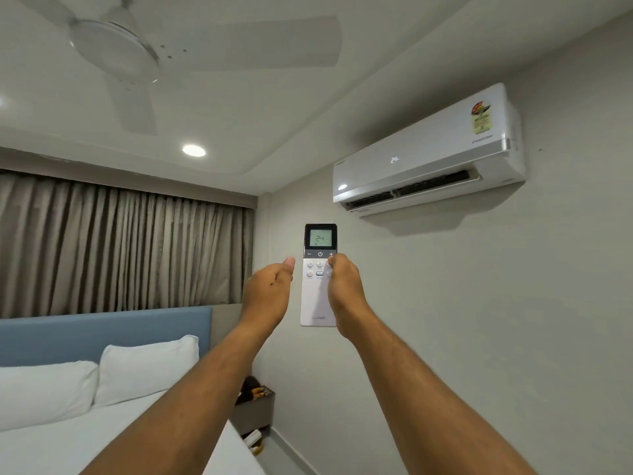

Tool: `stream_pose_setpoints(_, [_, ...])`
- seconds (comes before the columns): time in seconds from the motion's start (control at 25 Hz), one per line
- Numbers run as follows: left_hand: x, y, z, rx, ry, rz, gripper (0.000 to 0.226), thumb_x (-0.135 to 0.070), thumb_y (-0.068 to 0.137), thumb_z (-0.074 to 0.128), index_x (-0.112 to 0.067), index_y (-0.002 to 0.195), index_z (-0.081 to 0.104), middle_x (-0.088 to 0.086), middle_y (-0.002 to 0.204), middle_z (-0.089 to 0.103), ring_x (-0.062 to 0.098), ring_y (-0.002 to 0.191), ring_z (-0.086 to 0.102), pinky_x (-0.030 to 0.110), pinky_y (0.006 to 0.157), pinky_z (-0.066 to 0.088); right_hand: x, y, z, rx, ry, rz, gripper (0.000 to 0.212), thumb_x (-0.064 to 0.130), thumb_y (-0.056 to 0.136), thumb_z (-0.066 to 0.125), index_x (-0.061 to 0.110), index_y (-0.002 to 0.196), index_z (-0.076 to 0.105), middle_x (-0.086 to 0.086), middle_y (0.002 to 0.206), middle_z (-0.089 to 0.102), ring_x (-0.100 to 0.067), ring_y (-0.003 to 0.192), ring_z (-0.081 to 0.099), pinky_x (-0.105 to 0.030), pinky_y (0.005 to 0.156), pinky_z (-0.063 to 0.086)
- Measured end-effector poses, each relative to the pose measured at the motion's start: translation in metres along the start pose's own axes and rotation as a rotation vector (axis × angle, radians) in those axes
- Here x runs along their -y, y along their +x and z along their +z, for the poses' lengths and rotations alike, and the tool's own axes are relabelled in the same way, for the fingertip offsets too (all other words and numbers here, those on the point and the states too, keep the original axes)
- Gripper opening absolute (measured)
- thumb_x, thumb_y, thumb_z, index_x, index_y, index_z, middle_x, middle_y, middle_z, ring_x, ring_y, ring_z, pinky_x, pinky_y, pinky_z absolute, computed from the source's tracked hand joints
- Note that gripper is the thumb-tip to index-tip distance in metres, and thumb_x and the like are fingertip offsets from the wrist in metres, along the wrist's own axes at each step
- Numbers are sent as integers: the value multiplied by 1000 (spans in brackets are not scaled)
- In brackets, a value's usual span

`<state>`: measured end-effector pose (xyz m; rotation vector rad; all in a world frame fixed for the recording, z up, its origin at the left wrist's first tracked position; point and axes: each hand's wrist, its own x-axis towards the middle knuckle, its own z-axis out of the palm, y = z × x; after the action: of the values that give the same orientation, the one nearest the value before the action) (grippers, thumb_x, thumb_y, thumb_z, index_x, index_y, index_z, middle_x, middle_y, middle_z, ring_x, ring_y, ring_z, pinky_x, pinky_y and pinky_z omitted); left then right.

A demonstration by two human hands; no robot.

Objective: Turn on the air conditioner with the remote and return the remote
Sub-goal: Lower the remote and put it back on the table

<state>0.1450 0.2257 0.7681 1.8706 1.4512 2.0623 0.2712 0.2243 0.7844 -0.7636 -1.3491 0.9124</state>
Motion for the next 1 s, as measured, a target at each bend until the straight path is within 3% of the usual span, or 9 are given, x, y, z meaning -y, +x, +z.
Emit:
stream_pose_setpoints(0.16, [16,-15,-49,-30,-20,-108,32,-29,96,47,-11,85,71,5,81,73,26,79,68,40,65,53,-28,-12,56,125,63,55,30,29,96,29,19,88,55,-4,79,66,-17,64,58,-27,60,43])
stream_pose_setpoints(0.24, [28,-28,-71,-60,25,-168,28,-26,94,48,-12,81,69,4,78,72,25,74,67,42,64,53,-42,-22,83,183,96,85,29,27,94,30,17,86,56,-6,78,67,-18,62,58,-27,58,44])
stream_pose_setpoints(0.36, [53,-53,-107,-105,82,-279,23,-25,93,51,-17,84,70,2,81,72,19,70,64,33,58,49,-69,-43,123,280,119,143,29,26,93,32,16,82,57,-7,75,67,-19,61,59,-27,57,44])
stream_pose_setpoints(0.52, [87,-80,-148,-170,117,-440,21,-24,94,50,-16,84,66,4,87,70,19,72,64,31,57,53,-102,-67,166,405,107,240,31,27,94,33,18,78,59,-6,76,69,-22,66,60,-29,62,44])
stream_pose_setpoints(0.76, [138,-130,-194,-234,137,-648,22,-23,95,48,-19,80,64,-3,87,69,18,71,66,20,45,49,-159,-105,211,530,35,328,26,25,94,37,23,78,58,-2,79,68,-19,70,60,-32,65,44])
stream_pose_setpoints(1.0, [204,-212,-208,-266,96,-901,21,-20,94,49,-16,81,65,0,87,70,18,66,66,20,43,49,-250,-155,225,613,-88,452,28,24,96,45,11,90,69,-6,87,73,-20,69,62,-28,60,43])
